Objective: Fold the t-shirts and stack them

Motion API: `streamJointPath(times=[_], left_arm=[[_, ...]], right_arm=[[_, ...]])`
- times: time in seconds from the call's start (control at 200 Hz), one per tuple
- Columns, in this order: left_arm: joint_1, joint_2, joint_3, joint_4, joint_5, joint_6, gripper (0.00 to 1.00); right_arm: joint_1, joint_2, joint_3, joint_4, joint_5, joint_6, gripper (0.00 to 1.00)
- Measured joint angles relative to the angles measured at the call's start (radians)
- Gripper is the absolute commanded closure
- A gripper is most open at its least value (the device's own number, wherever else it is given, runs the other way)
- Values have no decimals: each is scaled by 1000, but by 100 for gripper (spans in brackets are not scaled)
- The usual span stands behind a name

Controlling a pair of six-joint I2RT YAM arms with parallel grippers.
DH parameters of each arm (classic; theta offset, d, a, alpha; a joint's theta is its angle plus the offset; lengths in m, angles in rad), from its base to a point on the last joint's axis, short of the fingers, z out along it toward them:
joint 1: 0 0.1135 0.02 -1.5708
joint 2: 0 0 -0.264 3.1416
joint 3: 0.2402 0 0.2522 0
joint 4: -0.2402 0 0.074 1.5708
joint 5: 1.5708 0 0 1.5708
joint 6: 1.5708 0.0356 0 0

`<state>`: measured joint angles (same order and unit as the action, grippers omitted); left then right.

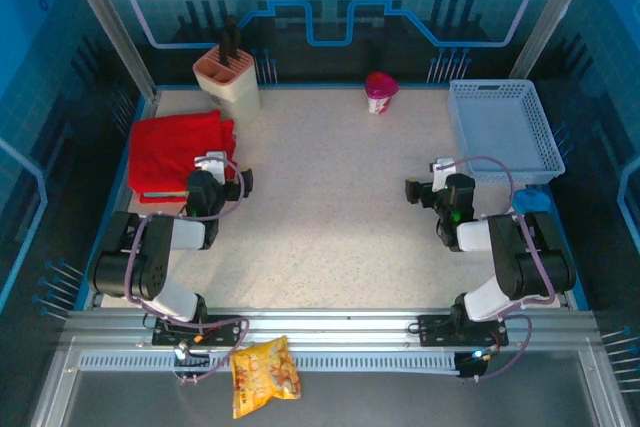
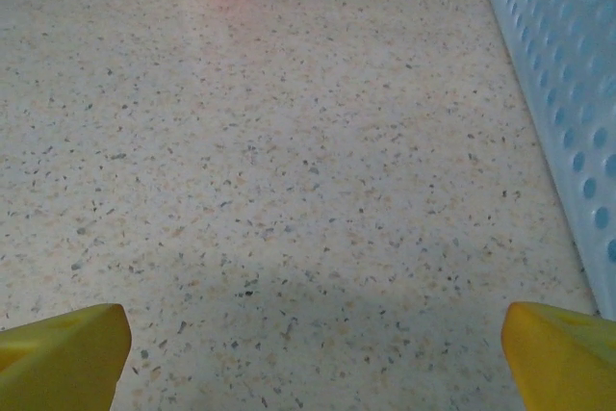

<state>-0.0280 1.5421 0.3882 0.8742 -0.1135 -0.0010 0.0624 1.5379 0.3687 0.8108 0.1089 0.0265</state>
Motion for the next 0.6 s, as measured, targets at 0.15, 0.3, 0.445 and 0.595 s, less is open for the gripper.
streamJointPath(times=[0.15, 0.3, 0.445, 0.595], left_arm=[[0, 0, 0, 8, -6, 0, 1], [0, 0, 0, 14, -6, 0, 1], [0, 0, 0, 14, -6, 0, 1], [0, 0, 0, 14, -6, 0, 1]], right_arm=[[-1, 0, 5, 29, -5, -3, 0], [0, 0, 6, 36, -8, -6, 0], [0, 0, 9, 36, -35, -18, 0], [0, 0, 13, 36, -46, -24, 0]])
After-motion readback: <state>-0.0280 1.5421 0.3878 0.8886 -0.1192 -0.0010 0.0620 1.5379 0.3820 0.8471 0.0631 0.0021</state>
